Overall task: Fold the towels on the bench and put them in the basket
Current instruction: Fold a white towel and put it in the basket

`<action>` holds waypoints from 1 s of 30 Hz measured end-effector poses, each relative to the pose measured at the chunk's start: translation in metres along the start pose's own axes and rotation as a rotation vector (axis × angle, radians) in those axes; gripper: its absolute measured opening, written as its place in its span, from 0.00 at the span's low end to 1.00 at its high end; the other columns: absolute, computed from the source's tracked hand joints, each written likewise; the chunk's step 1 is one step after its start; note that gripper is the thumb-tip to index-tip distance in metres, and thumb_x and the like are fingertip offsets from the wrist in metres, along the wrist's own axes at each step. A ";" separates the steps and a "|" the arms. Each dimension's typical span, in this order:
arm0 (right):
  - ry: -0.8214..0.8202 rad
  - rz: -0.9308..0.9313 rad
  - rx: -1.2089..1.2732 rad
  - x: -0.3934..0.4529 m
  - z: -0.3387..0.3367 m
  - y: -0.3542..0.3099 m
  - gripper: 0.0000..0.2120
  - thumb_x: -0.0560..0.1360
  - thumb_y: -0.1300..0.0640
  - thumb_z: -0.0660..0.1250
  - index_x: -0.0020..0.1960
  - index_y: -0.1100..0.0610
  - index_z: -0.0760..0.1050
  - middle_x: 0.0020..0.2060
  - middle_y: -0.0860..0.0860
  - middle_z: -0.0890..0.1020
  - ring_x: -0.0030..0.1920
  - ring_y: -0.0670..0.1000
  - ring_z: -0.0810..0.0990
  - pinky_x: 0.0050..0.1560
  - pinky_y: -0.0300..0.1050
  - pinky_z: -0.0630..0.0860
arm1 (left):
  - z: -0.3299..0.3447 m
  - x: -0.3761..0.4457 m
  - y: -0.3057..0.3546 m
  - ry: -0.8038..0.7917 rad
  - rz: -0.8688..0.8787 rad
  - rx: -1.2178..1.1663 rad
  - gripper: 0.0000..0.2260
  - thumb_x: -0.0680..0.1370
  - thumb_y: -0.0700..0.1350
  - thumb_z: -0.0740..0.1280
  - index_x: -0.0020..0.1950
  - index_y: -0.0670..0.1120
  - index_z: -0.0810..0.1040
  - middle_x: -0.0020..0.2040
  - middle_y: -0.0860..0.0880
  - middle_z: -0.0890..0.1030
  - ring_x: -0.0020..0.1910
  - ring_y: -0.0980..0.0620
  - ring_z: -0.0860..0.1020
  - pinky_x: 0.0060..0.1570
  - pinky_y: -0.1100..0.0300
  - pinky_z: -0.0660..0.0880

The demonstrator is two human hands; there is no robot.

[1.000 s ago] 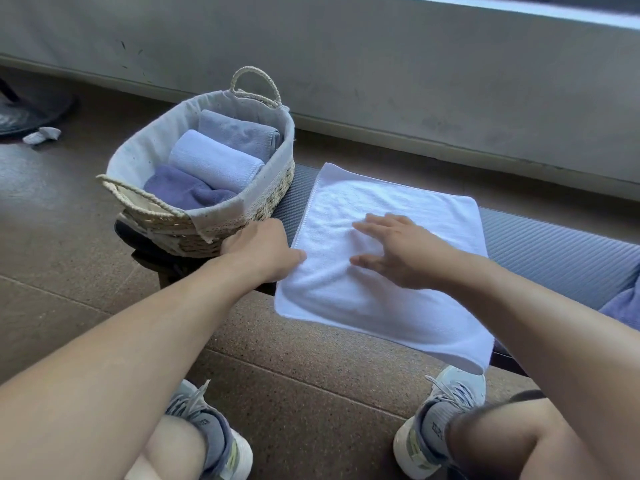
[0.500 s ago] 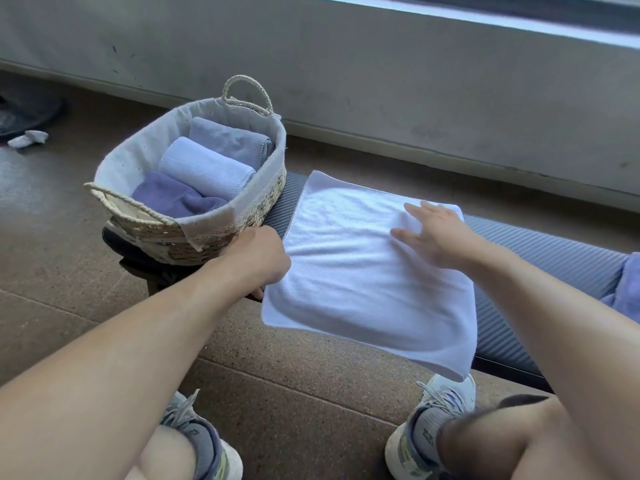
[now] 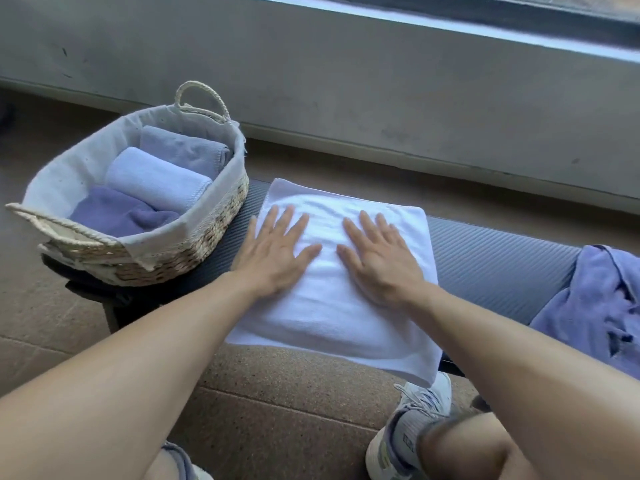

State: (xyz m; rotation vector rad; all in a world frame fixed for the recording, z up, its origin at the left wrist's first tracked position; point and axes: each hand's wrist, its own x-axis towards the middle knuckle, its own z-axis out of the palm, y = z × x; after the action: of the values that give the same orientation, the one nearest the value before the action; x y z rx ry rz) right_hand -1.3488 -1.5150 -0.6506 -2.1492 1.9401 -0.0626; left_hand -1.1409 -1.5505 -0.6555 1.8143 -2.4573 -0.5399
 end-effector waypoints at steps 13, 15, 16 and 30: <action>-0.013 0.204 0.063 0.022 -0.025 0.072 0.33 0.82 0.33 0.44 0.83 0.46 0.48 0.83 0.49 0.47 0.82 0.52 0.41 0.80 0.52 0.39 | -0.005 0.028 0.006 0.114 -0.170 0.038 0.35 0.81 0.68 0.44 0.83 0.50 0.48 0.84 0.50 0.46 0.82 0.52 0.39 0.78 0.46 0.35; -0.012 0.207 0.095 0.025 -0.026 0.070 0.33 0.83 0.35 0.46 0.83 0.48 0.50 0.83 0.51 0.48 0.82 0.54 0.43 0.80 0.52 0.41 | -0.006 0.034 0.008 0.128 -0.163 0.037 0.34 0.81 0.68 0.44 0.83 0.51 0.49 0.84 0.50 0.46 0.82 0.52 0.39 0.78 0.46 0.35; -0.006 0.211 0.109 0.027 -0.027 0.070 0.32 0.83 0.36 0.48 0.83 0.49 0.51 0.82 0.52 0.50 0.82 0.55 0.45 0.80 0.53 0.43 | -0.007 0.036 0.010 0.125 -0.164 0.036 0.34 0.81 0.68 0.44 0.83 0.52 0.50 0.84 0.50 0.46 0.82 0.52 0.39 0.78 0.46 0.34; -0.200 0.633 0.446 0.008 -0.074 0.086 0.26 0.69 0.38 0.76 0.51 0.59 0.76 0.46 0.54 0.82 0.45 0.55 0.83 0.46 0.51 0.84 | -0.008 0.051 0.020 0.147 -0.168 -0.006 0.35 0.81 0.69 0.48 0.83 0.53 0.52 0.84 0.49 0.45 0.81 0.51 0.37 0.78 0.43 0.34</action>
State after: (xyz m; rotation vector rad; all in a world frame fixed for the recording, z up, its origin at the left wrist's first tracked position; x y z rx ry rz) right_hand -1.4457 -1.5416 -0.5983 -1.1666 2.1378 -0.1416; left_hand -1.1736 -1.5951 -0.6513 1.9919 -2.2214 -0.4048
